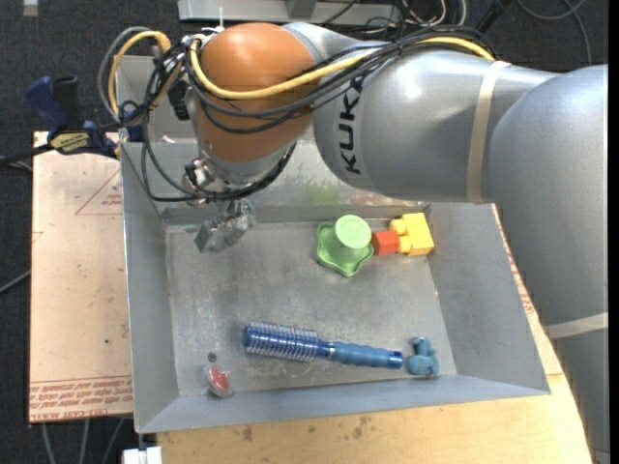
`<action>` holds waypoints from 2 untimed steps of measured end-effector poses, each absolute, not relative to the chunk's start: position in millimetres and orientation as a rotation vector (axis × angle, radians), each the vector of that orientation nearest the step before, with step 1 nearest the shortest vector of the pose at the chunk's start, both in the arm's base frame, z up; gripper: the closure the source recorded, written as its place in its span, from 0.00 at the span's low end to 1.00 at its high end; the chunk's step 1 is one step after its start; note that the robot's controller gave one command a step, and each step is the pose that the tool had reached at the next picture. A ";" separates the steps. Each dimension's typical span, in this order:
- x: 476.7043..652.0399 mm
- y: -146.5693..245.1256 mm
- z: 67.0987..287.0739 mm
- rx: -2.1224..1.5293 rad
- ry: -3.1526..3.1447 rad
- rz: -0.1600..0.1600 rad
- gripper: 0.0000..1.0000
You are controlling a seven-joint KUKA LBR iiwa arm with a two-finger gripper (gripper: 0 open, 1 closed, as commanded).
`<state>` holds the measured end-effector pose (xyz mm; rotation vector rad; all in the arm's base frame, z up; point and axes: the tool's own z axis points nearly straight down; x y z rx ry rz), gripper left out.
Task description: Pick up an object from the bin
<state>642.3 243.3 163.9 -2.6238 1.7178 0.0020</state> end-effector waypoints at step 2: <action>644.3 245.2 158.1 -2.803 1.408 0.001 1.00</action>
Offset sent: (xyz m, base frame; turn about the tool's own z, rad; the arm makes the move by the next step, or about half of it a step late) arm -0.0095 -0.0199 -0.0039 -0.0068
